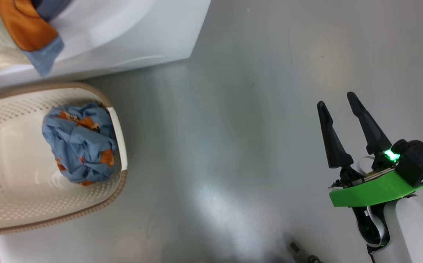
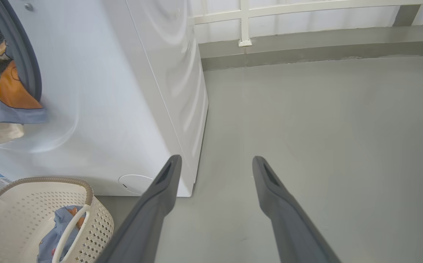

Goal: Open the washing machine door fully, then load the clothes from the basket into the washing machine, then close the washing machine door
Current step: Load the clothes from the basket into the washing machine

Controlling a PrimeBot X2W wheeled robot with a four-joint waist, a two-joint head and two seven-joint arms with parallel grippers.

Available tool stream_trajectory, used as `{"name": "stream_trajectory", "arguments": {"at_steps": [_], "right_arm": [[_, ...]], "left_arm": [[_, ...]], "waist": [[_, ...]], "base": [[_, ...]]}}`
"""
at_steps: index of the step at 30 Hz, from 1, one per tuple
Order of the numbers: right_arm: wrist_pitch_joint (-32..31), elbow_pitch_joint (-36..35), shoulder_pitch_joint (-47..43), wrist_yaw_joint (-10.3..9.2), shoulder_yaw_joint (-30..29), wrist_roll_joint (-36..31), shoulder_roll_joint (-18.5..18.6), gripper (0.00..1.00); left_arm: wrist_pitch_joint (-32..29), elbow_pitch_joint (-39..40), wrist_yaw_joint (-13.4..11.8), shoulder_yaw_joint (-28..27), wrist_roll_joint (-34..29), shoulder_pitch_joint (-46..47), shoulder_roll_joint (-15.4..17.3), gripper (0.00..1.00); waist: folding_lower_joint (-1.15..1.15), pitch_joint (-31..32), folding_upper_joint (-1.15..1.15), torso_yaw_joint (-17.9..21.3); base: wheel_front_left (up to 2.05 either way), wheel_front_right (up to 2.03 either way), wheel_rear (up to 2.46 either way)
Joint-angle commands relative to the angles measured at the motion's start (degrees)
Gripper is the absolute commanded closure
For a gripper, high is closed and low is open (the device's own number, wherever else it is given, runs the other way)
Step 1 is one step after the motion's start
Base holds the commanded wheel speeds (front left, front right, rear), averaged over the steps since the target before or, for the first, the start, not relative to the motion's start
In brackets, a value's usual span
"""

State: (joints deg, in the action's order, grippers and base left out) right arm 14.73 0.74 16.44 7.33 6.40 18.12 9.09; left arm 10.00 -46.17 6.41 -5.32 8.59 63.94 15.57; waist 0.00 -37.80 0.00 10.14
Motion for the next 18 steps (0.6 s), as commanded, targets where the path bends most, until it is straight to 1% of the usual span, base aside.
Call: {"name": "stream_trajectory", "arguments": {"at_steps": [1,8,12,16,18], "right_arm": [[0.27,-1.46,-0.43,0.16,0.83,-0.24,-0.01,0.0],[0.27,-1.49,0.01,0.16,1.04,-0.22,-0.45,0.0],[0.27,-1.39,0.24,0.16,1.25,-0.14,-0.5,0.0],[0.27,-1.32,0.6,0.16,1.73,-0.02,-0.75,0.0],[0.27,-1.32,0.9,0.16,2.0,0.08,-0.84,0.0]], "left_arm": [[0.16,0.33,0.11,-0.38,-0.11,1.54,3.57,1.0],[0.28,-4.43,0.03,0.78,-0.29,7.2,4.55,1.0],[3.23,-4.23,-0.64,1.95,-1.48,10.76,5.05,1.0],[4.86,-0.68,-1.12,3.36,-3.23,12.86,5.52,1.0],[4.94,5.21,-1.49,3.95,-4.4,13.02,5.74,1.0]], "waist": [[0.0,-3.05,0.0,0.32],[0.0,-5.74,0.0,0.53],[0.0,-6.66,0.0,0.64],[0.0,-7.17,0.0,0.96],[0.0,-7.54,0.0,1.16]], "base": [[0.0,0.0,0.0],[0.0,0.0,0.0],[0.0,0.0,0.0],[0.0,0.0,0.0],[0.0,0.0,0.0]]}}
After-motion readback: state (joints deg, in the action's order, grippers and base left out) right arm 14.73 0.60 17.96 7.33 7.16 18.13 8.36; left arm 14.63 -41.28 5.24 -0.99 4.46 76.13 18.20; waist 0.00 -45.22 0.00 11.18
